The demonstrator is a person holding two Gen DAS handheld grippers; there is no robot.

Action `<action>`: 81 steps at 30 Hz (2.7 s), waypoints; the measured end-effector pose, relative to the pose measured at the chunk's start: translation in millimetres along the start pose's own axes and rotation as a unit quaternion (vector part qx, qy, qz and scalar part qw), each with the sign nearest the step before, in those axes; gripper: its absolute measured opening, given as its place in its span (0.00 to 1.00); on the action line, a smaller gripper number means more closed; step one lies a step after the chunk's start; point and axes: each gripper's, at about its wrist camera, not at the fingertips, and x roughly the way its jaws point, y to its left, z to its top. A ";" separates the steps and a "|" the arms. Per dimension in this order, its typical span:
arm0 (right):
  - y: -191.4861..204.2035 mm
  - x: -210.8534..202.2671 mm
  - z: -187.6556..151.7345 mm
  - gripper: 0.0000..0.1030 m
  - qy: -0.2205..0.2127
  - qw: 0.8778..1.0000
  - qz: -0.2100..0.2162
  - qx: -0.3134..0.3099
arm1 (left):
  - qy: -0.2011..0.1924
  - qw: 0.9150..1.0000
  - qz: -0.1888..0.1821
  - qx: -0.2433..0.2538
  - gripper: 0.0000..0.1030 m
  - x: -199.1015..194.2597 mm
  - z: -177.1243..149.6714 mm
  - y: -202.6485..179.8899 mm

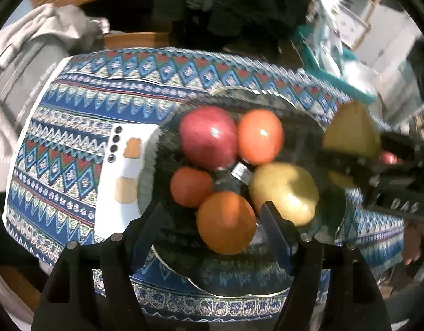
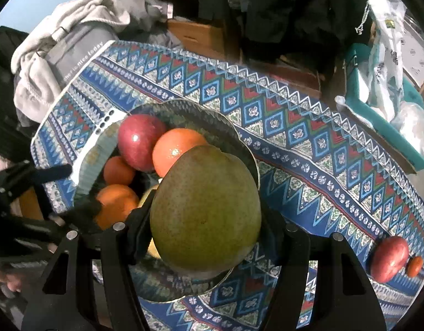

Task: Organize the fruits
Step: 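Lower the orange into the bowl and open the left tool while the right tool releases the pear, then lift both tools out of the bowl and move toward the red apple and tangerine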

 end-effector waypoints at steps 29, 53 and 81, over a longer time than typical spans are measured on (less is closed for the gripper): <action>-8.7 -54.8 -2.8 0.69 -0.045 0.999 -0.008 0.005 | -0.050 0.999 -0.020 0.000 0.73 -31.8 11.5 -16.8; -62.5 -163.6 -67.4 0.71 -0.117 0.989 -0.061 0.067 | -0.085 0.992 -0.053 0.073 0.74 -71.0 4.4 -95.5; -165.5 -232.2 -156.5 0.73 -0.141 0.972 -0.126 0.141 | -0.085 0.977 -0.070 0.184 0.77 -80.1 -9.8 -230.8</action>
